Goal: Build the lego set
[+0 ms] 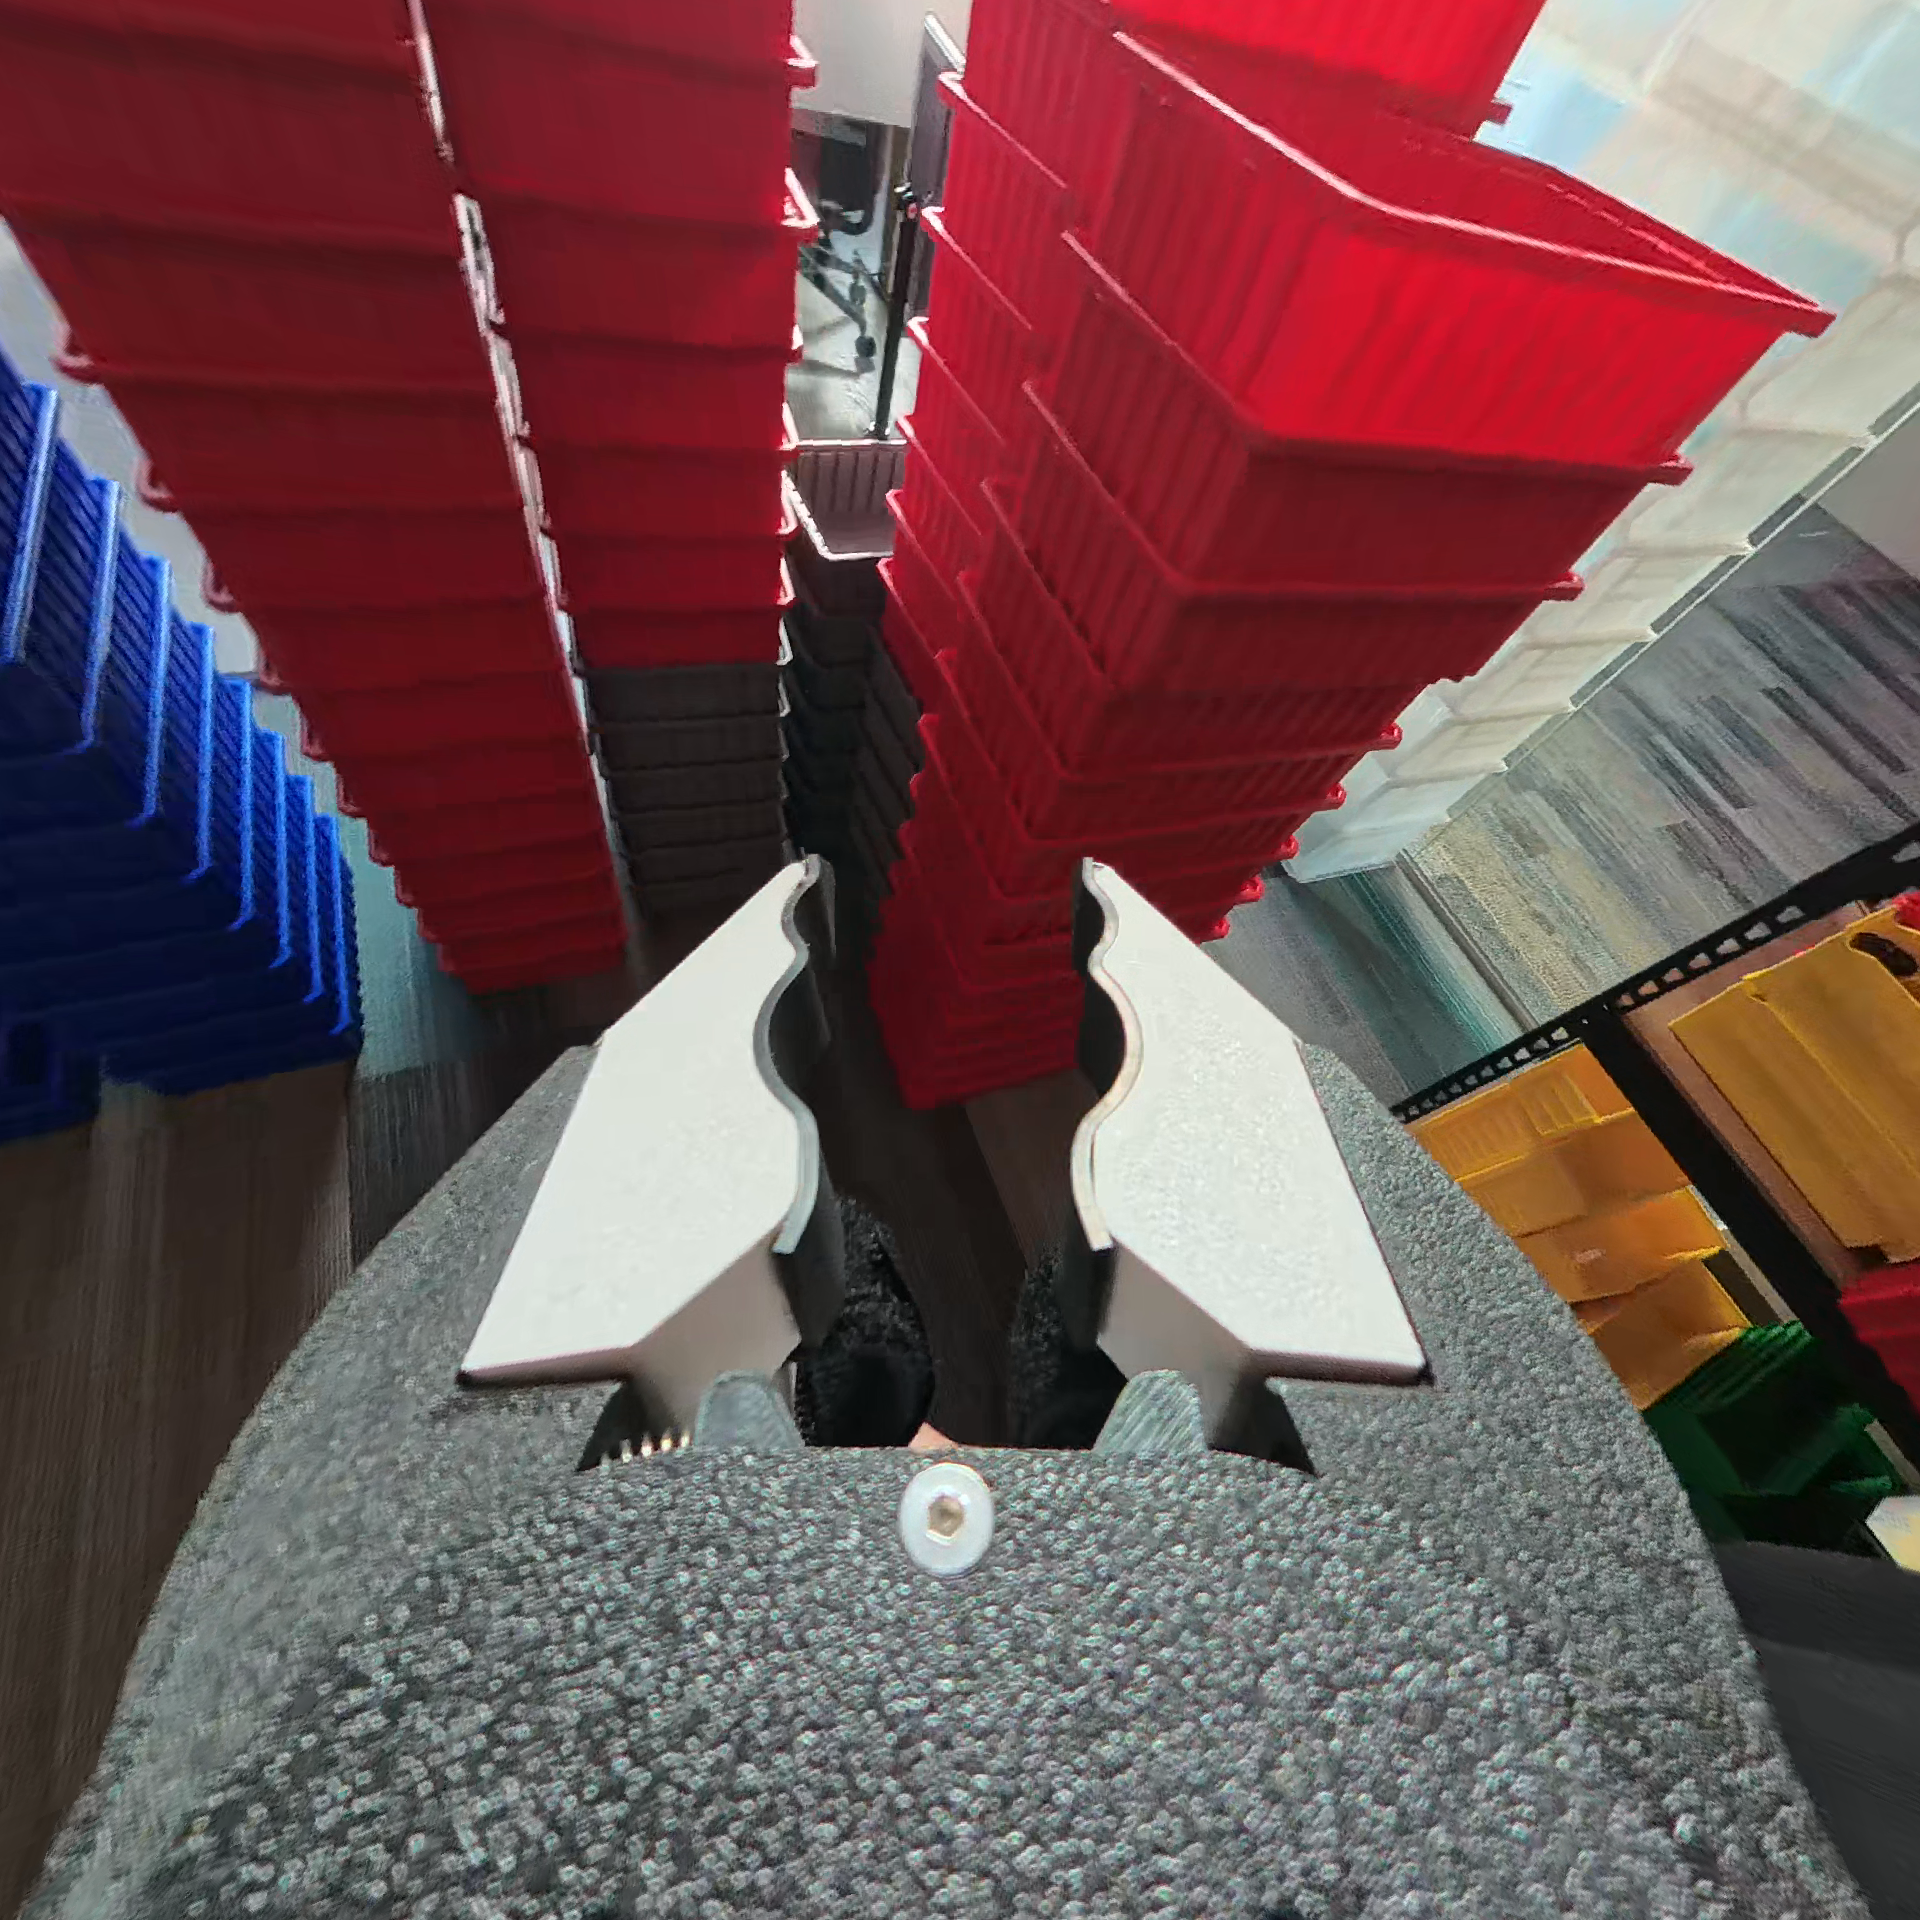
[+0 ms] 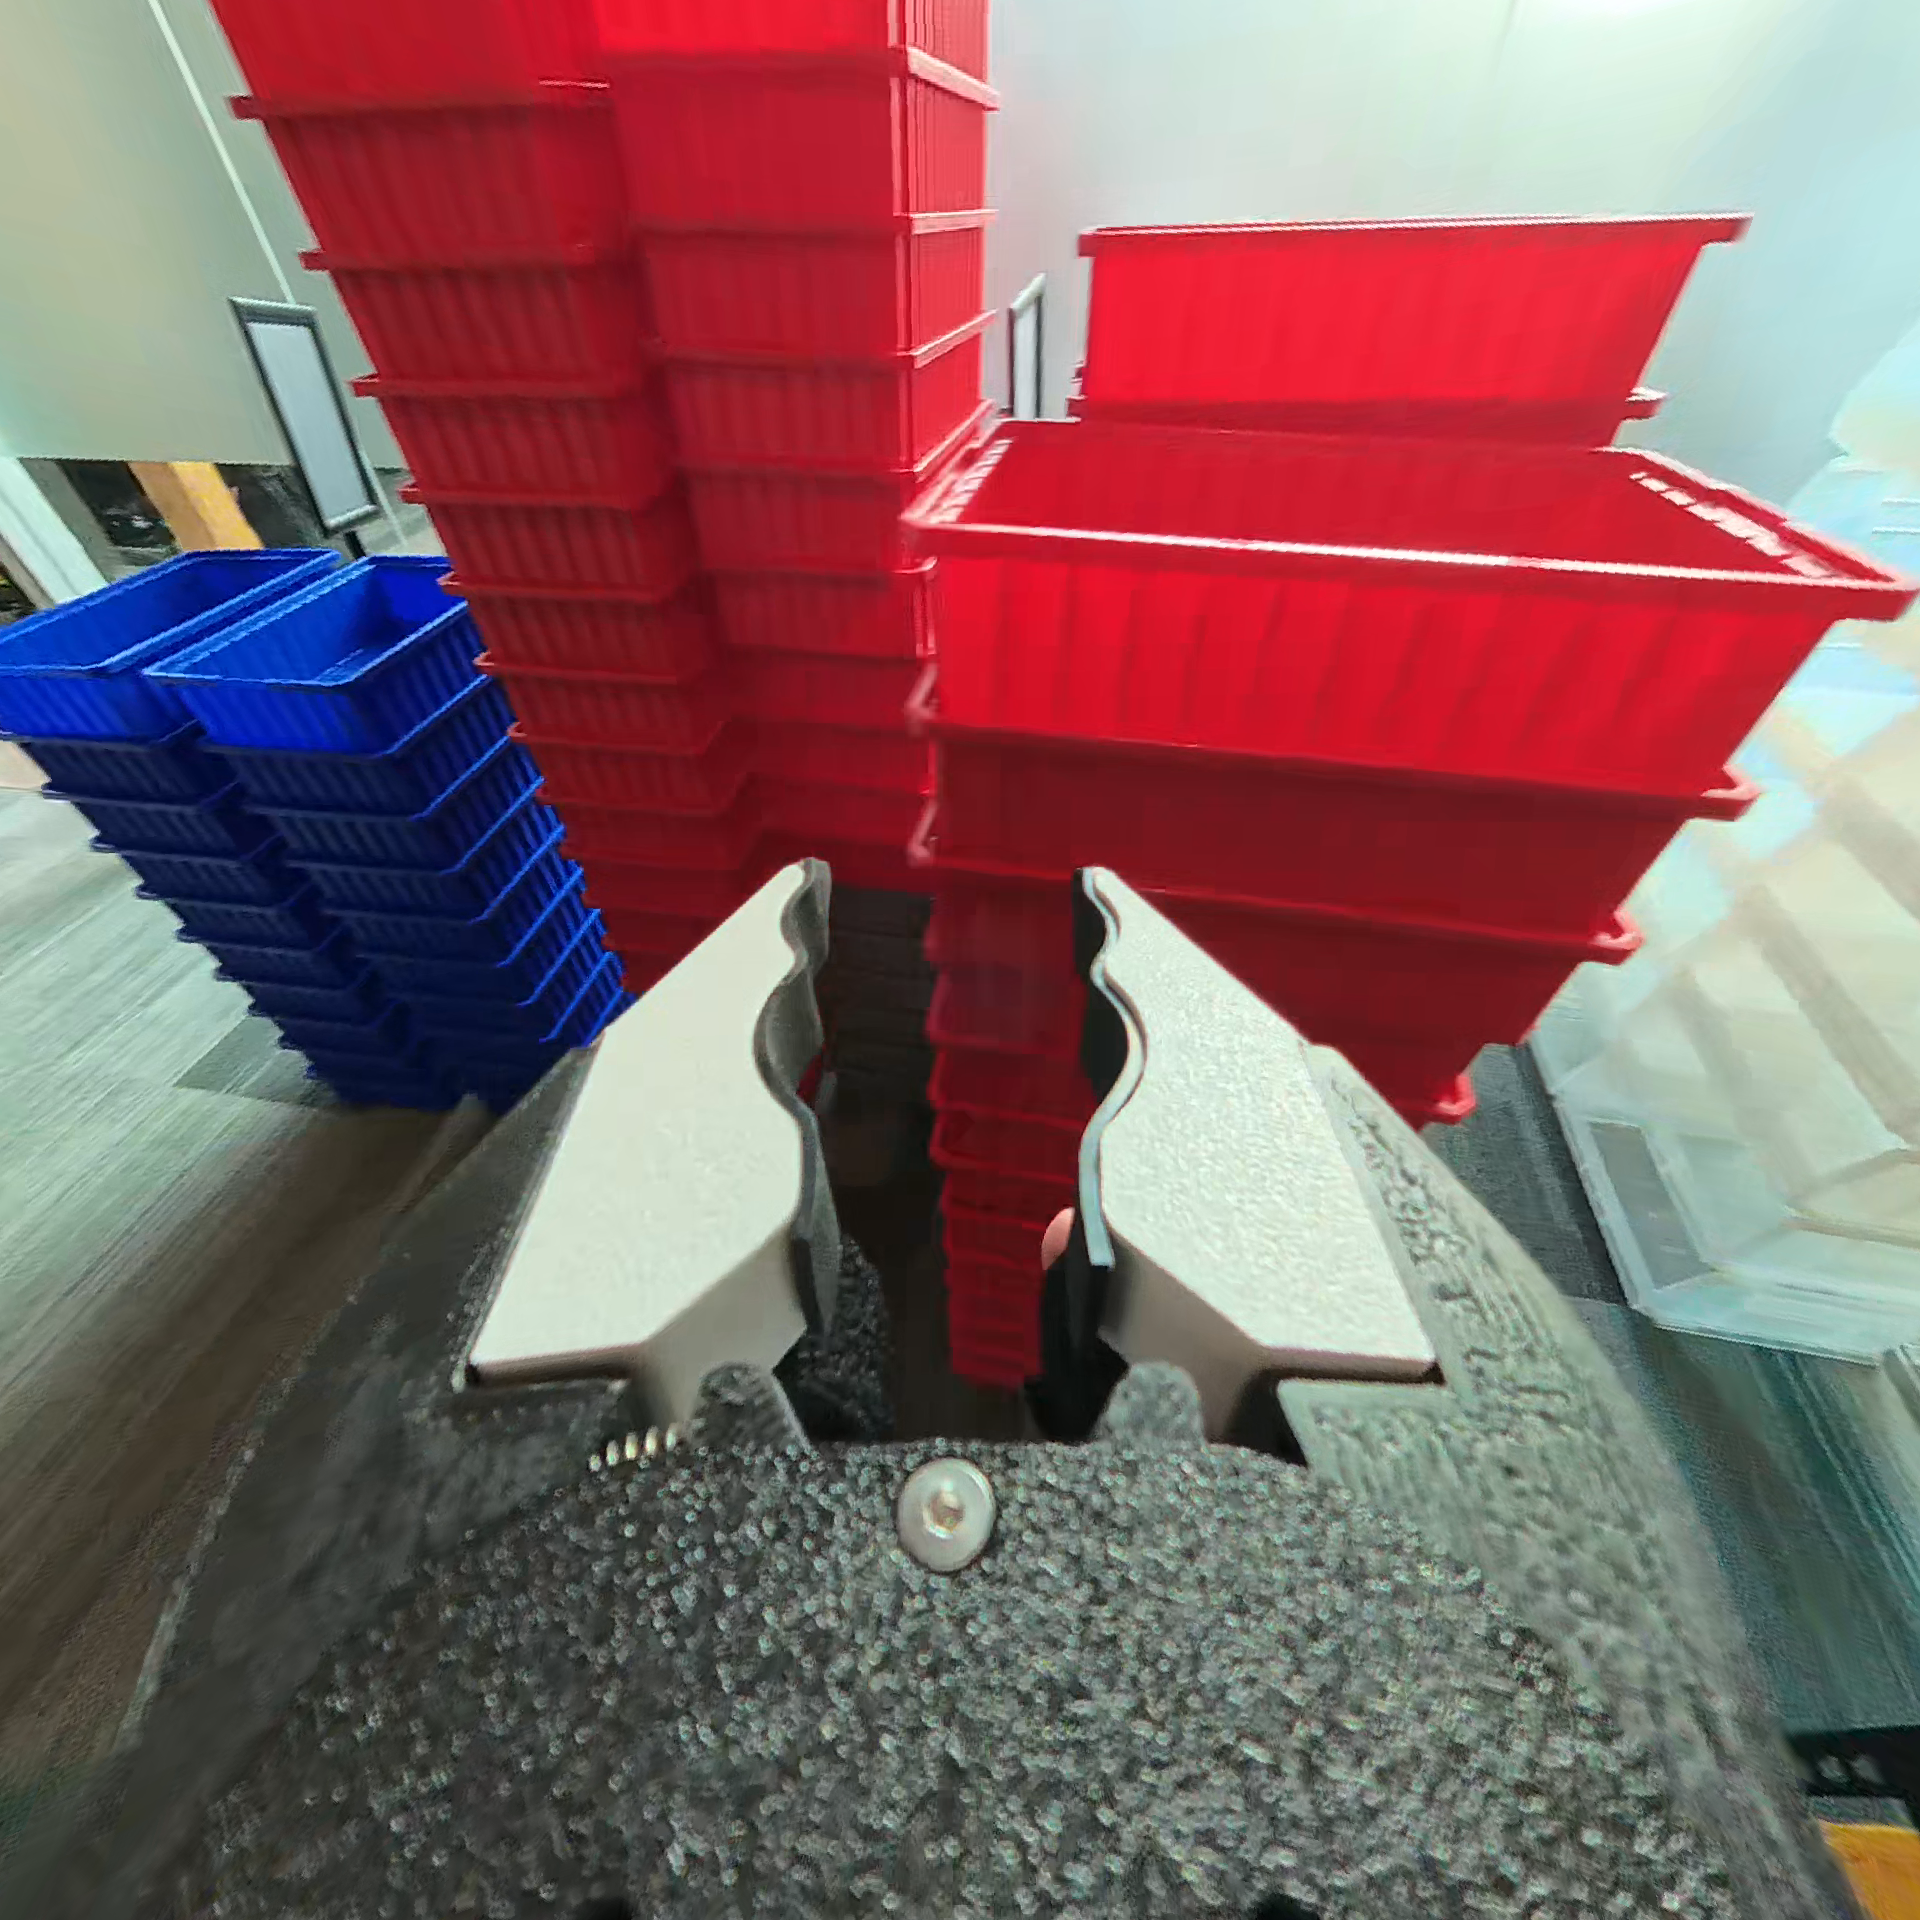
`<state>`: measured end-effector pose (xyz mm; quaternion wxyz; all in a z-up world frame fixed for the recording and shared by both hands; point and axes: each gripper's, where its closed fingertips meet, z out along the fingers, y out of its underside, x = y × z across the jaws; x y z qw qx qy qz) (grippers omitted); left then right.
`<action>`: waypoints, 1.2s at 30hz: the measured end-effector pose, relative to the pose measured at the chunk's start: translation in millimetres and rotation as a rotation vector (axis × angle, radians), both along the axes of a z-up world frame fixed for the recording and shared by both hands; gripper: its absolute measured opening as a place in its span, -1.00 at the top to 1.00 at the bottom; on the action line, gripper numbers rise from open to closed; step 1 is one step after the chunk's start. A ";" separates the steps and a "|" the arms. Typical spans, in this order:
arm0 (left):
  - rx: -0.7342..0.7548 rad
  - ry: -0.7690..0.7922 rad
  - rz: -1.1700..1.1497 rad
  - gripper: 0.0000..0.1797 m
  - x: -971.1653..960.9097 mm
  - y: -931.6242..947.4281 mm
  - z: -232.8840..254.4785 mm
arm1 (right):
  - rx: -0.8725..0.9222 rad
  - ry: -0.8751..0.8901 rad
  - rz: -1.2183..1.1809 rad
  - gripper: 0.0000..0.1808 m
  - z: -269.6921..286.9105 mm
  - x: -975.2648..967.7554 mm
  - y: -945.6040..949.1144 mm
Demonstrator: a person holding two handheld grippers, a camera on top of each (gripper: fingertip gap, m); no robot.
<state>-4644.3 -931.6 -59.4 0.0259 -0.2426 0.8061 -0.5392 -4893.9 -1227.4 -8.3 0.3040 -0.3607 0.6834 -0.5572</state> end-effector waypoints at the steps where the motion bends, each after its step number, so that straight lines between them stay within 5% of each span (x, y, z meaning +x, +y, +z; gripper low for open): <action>1: -0.008 -0.011 -0.019 0.52 1.8 -29.3 5.5 | -0.020 0.000 -0.030 0.50 3.4 -8.5 -26.7; 14: 0.091 0.147 -0.136 0.50 24.4 -395.3 68.9 | 0.139 0.143 -0.187 0.51 44.5 -42.0 -385.5; 22: 0.128 0.262 -0.145 0.48 51.4 -503.1 41.5 | 0.260 0.359 -0.105 0.48 -1.7 16.9 -489.7; 27: 0.286 0.272 -0.086 0.31 64.8 -509.5 2.8 | 0.377 0.507 0.011 0.50 -48.6 46.2 -504.4; 36: 0.483 0.222 -0.013 0.69 66.5 -519.9 -8.9 | 0.538 0.624 -0.036 0.78 -72.6 49.4 -506.7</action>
